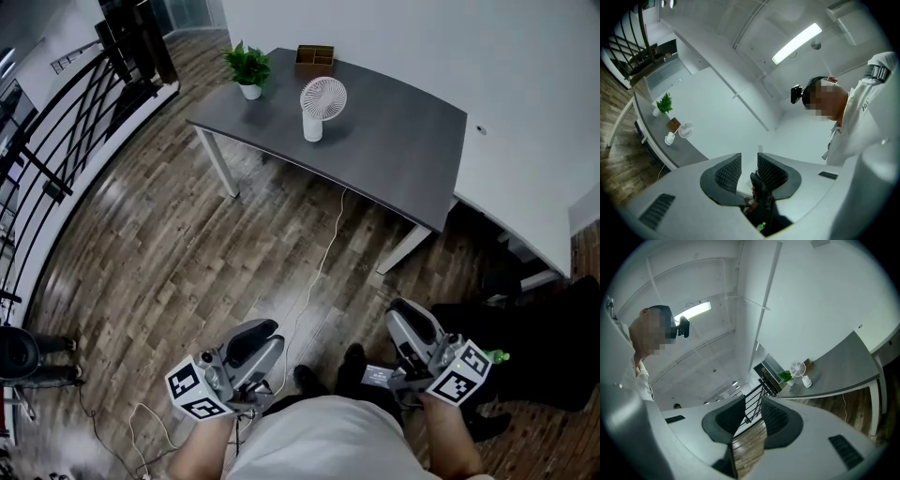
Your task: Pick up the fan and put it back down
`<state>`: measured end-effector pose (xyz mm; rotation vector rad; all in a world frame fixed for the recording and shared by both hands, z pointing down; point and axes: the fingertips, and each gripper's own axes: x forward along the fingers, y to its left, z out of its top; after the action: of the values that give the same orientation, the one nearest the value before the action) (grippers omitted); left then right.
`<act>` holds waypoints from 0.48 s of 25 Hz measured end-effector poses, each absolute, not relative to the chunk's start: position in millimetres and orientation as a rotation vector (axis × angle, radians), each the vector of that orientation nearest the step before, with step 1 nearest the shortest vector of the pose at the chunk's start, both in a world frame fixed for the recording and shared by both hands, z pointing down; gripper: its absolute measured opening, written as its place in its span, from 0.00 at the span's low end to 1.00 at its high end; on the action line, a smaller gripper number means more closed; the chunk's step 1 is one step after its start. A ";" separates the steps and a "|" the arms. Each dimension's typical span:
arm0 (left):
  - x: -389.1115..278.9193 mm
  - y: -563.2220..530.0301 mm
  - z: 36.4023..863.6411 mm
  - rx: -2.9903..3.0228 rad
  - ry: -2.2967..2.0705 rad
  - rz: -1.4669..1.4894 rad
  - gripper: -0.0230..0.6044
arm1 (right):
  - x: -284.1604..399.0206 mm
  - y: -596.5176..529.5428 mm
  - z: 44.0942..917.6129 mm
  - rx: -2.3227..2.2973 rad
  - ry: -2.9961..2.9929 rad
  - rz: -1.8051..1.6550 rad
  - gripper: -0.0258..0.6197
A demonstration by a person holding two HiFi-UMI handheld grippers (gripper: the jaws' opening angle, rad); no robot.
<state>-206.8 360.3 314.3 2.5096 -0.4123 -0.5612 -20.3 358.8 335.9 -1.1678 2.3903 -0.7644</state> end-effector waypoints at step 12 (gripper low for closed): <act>-150.6 280.8 324.3 2.493 -0.529 -0.554 0.20 | 35.6 254.6 343.3 -1.103 2.481 -0.753 0.18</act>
<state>-150.6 280.8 324.3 2.4925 -0.5291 -0.5537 35.6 254.6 343.3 -1.1026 2.4814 -0.7534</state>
